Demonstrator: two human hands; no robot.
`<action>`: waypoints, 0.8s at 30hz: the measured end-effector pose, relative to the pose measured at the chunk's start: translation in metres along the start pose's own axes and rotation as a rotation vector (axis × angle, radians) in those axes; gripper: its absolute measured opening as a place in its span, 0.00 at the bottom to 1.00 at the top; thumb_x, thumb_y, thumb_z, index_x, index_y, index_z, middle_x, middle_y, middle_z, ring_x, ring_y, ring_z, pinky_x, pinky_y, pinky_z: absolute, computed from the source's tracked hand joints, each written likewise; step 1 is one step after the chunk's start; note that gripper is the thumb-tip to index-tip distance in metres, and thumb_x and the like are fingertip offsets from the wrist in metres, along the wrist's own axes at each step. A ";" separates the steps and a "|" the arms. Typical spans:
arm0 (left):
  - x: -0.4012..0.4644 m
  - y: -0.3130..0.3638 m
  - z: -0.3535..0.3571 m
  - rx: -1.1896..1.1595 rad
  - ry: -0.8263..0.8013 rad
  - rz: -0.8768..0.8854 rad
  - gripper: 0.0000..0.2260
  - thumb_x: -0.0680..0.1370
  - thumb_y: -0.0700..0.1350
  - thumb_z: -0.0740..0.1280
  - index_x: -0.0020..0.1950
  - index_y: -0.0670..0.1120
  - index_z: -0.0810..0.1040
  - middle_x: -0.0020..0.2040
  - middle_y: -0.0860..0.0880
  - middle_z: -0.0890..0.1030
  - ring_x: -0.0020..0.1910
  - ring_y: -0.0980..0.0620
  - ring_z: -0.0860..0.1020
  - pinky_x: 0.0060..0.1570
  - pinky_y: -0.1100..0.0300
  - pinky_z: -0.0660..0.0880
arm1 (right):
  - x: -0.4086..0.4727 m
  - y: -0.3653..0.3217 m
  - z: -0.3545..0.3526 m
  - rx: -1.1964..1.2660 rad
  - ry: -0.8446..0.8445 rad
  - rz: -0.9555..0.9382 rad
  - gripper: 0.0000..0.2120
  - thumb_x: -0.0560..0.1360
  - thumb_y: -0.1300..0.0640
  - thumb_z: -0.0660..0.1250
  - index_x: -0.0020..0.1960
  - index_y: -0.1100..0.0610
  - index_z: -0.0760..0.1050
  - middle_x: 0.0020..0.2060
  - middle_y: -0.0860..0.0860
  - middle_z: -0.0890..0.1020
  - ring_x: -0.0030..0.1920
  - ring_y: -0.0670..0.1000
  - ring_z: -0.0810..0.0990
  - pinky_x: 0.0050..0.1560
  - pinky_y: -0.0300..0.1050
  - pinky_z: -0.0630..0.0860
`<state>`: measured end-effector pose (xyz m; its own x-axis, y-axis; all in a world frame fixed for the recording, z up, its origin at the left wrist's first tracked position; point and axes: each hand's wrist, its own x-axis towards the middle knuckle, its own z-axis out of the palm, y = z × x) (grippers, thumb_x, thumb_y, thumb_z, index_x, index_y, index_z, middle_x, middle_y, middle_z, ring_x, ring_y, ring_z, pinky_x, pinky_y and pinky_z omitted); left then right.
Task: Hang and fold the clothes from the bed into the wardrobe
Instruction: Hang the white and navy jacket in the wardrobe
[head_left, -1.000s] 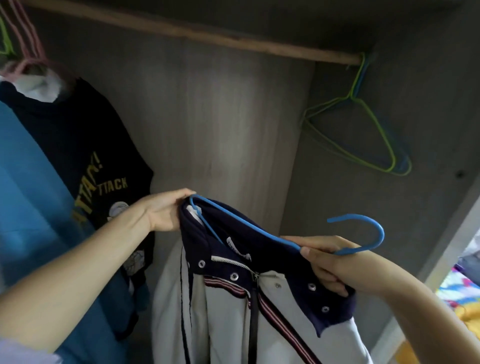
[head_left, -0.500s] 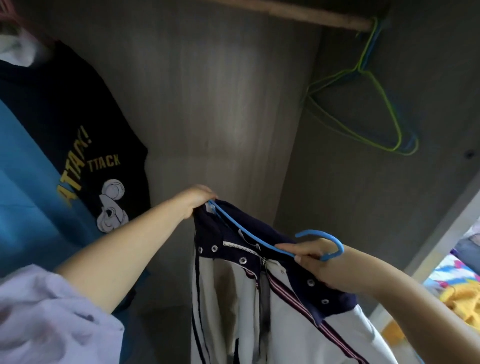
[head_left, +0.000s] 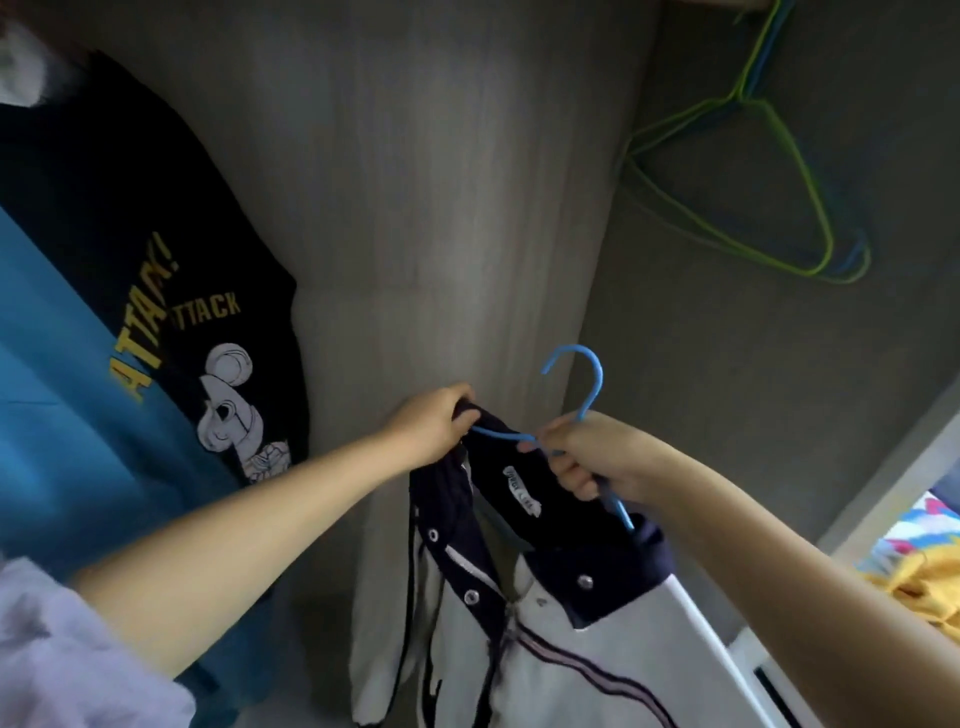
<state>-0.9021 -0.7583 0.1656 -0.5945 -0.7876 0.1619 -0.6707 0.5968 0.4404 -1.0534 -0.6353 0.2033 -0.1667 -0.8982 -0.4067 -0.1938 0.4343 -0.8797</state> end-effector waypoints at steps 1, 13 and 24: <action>-0.002 -0.003 -0.004 0.054 -0.026 -0.024 0.14 0.81 0.50 0.60 0.64 0.47 0.72 0.59 0.43 0.77 0.57 0.43 0.75 0.55 0.53 0.73 | 0.006 -0.008 0.008 0.052 -0.002 0.024 0.07 0.81 0.63 0.56 0.48 0.59 0.72 0.23 0.46 0.58 0.19 0.41 0.56 0.17 0.32 0.52; -0.057 0.030 -0.143 -0.618 0.283 -0.031 0.28 0.68 0.66 0.63 0.58 0.49 0.78 0.55 0.52 0.82 0.57 0.56 0.77 0.59 0.60 0.72 | 0.037 -0.236 0.105 0.229 -0.187 -0.420 0.08 0.77 0.70 0.52 0.47 0.62 0.67 0.33 0.54 0.81 0.27 0.46 0.81 0.25 0.34 0.72; -0.043 -0.028 -0.321 0.105 0.845 -0.316 0.12 0.77 0.42 0.62 0.59 0.39 0.75 0.54 0.44 0.79 0.52 0.43 0.77 0.43 0.55 0.71 | 0.009 -0.386 0.198 -0.688 0.163 -0.994 0.11 0.80 0.59 0.59 0.58 0.63 0.75 0.45 0.57 0.79 0.43 0.55 0.76 0.37 0.45 0.73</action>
<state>-0.7153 -0.7905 0.4296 0.1192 -0.7425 0.6592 -0.8092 0.3121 0.4978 -0.7887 -0.8241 0.4906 0.2364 -0.8620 0.4484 -0.7691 -0.4480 -0.4558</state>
